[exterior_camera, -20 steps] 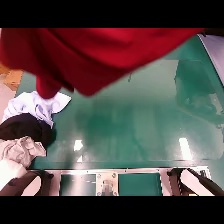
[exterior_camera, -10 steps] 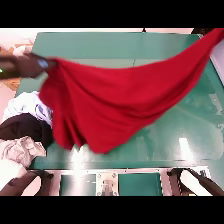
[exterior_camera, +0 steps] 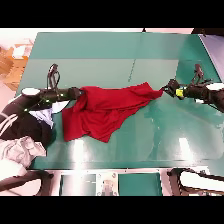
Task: Fold the shirts.
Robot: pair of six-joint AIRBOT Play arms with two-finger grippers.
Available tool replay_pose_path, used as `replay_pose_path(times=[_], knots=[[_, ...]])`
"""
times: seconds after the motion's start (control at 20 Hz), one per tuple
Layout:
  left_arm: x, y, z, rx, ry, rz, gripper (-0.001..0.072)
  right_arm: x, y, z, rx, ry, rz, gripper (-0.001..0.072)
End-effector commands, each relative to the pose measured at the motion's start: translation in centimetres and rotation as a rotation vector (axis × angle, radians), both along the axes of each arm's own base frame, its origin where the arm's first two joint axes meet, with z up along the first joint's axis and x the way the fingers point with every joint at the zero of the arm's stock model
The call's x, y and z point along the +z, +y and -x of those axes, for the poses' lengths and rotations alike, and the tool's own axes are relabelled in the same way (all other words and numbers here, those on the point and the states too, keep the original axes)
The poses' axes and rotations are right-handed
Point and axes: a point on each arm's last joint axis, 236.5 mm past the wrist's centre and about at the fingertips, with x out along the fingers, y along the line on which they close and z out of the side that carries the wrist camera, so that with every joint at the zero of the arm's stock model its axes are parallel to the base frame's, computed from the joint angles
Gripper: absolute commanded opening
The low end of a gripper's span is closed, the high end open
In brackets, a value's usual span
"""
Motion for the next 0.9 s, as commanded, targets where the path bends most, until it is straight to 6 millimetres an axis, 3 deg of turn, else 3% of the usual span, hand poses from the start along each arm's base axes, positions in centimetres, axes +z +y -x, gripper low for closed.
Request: replay_pose_path(times=[0.0,0.05,0.2,0.3,0.4,0.55,0.65,0.85], knots=[[0.6,-0.3,-2.9,-0.013,-0.032,-0.024,0.0368,-1.3,-1.9,-0.8,-0.016,0.016,0.008,0.0156],[1.3,-0.2,-3.4,-0.022,-0.042,-0.048,0.0552,-0.3,-2.6,-0.6,0.001,0.013,-0.004,0.0316],[2.4,0.6,-3.6,-0.096,-0.054,-0.178,0.0549,3.0,-3.6,2.0,0.068,0.047,-0.075,0.0336],[2.9,1.7,-4.1,-0.091,-0.046,-0.249,0.0549,3.1,-1.9,4.9,0.096,0.086,-0.113,0.0336],[3.7,3.3,-4.8,-0.045,-0.018,-0.263,0.0549,1.1,2.1,8.7,0.14,0.164,-0.154,0.0352],[5.4,6.9,-5.2,0.017,0.037,-0.213,0.055,-3.4,10.7,15.1,0.268,0.304,-0.223,0.0416],[5.1,8.4,-4.4,0.009,0.082,-0.203,0.055,-5.7,15.5,17.6,0.349,0.339,-0.202,0.0416],[4.6,8.6,-3.2,-0.034,0.117,-0.208,0.0549,-8.0,23.3,20.5,0.472,0.388,-0.174,0.0414]])
